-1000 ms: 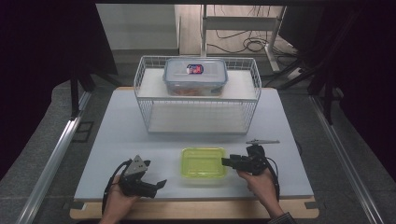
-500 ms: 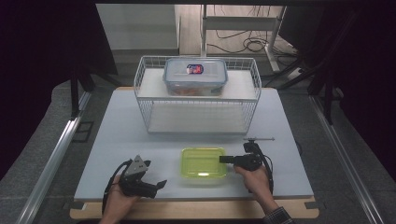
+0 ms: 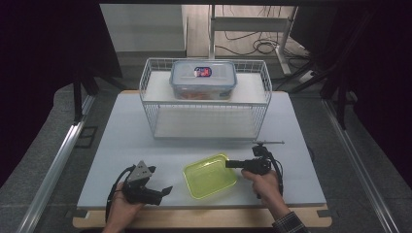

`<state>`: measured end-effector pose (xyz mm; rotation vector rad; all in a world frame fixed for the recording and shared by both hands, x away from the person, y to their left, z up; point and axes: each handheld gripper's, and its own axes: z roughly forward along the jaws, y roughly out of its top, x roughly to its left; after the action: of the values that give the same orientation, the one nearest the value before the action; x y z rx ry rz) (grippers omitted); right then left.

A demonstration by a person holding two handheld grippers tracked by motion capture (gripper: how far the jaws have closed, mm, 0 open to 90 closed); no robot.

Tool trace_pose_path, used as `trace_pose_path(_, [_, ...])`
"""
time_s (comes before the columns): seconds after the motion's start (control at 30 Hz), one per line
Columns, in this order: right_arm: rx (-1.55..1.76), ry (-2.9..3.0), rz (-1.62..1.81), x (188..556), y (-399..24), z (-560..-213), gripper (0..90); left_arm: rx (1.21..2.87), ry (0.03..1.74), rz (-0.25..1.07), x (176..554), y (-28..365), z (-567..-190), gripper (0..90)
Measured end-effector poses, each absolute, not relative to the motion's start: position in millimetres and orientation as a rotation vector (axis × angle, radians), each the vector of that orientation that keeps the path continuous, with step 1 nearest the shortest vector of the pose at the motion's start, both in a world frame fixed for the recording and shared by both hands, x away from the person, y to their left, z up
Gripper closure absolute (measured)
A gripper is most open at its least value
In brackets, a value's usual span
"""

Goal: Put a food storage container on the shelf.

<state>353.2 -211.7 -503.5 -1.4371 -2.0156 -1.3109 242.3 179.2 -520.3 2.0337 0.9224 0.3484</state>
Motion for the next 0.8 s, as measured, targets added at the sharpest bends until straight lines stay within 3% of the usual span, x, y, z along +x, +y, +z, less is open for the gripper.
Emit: trace_pose_path(0.8, [-1.391, -1.973, -1.492, 359, -222, -455, 80.2, 2.049, 0.871, 0.336, 242, 178, -522, 3.3])
